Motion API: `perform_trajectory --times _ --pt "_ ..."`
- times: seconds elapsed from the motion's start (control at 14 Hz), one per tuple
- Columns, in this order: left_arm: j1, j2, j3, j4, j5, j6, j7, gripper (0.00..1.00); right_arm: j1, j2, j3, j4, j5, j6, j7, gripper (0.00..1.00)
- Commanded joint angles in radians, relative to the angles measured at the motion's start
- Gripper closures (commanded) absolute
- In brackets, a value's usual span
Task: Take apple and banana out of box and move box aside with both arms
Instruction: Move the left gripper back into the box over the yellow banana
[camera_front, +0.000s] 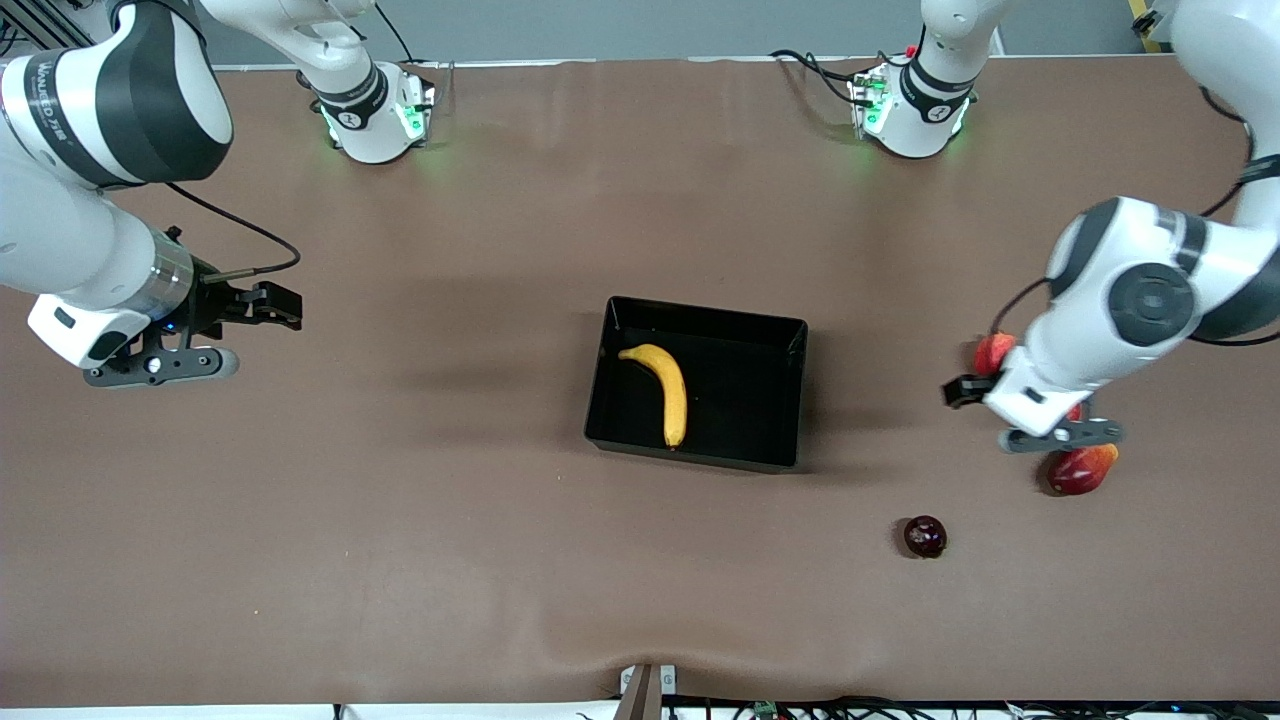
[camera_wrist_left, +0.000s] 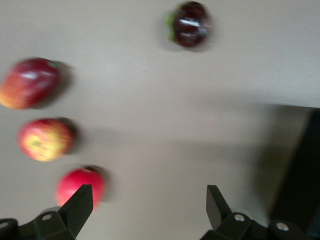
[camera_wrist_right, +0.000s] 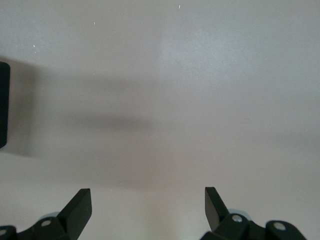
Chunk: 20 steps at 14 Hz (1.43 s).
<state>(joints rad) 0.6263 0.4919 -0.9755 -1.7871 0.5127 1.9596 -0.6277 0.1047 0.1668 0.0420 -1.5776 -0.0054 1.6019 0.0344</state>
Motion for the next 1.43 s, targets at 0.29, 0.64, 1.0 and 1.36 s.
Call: perform_trajectory --times 0.29,0.64,1.0,1.36 --pt "-0.339 0.132 0.023 0.133 0.015 -0.001 -0.274 0.00 0.001 0.013 0.004 0.021 0.001 -0.005 0.013 0.00" --pt "-0.607 0.214 0.188 0.207 0.066 0.079 -0.283 0.00 0.001 0.017 0.004 0.021 0.001 -0.005 0.013 0.00" --pt "-0.810 0.252 0.365 0.212 0.066 0.295 -0.264 0.00 0.001 0.017 0.004 0.021 0.001 -0.005 0.013 0.00" --pt "-0.936 0.324 0.441 0.276 0.066 0.354 -0.271 0.00 0.001 0.019 0.006 0.021 0.001 -0.005 0.013 0.00"
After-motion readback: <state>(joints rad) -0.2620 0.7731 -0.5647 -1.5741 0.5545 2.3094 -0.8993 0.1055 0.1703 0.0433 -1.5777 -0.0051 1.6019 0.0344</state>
